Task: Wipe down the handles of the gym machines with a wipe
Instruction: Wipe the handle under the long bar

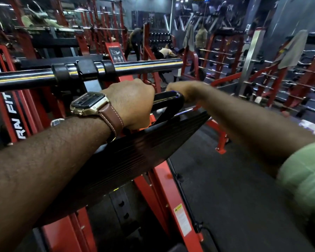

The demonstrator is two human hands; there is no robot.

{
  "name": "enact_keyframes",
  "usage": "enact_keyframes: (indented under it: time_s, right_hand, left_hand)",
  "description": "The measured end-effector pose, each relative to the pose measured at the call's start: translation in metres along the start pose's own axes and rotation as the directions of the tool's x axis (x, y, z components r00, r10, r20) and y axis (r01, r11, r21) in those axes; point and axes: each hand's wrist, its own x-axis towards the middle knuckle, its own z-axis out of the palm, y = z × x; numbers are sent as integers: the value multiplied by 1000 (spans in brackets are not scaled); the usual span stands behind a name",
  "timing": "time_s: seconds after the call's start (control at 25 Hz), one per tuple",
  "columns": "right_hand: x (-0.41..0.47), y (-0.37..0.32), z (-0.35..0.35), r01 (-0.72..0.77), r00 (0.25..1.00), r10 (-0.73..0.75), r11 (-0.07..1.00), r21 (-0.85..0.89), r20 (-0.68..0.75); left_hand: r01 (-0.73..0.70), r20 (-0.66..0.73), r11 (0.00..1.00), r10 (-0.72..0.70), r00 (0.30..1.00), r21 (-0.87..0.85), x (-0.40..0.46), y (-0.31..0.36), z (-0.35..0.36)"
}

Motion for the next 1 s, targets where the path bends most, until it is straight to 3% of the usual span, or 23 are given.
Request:
enact_keyframes:
  time_s: [0.16,0.24,0.4,0.52,0.68,0.8,1.0]
  right_hand:
    - [7,-8,16,-2,993,3,1000,-7,116]
    - [3,-18,2,19,977,3,995,-100,213]
    - [-13,-48,-22,28,990,9,965,-259,139]
    - [-17,-37,-32,-20,995,27,997,-68,101]
    - [-4,3,4,-62,998,61,997,44,16]
    - [-4,15,32,-92,993,111,940,329,-37]
    - [-44,10,14,-69,953,214,843,533,-215]
  left_hand:
    - [0,15,999,0,1000,-35,-6,1,-5]
    - [5,9,999,-4,1000,-46,-8,1,-6]
    - [0,-13,999,0,1000,-51,-8,0,-5]
    - [5,-4,998,-5,1000,-55,-7,0,-3]
    - [5,4,998,-5,1000,-60,-7,0,-5]
    - [-5,-14,998,4,1000,-65,-7,1,-5]
    - [-47,-37,997,44,998,-57,-4,-1,-1]
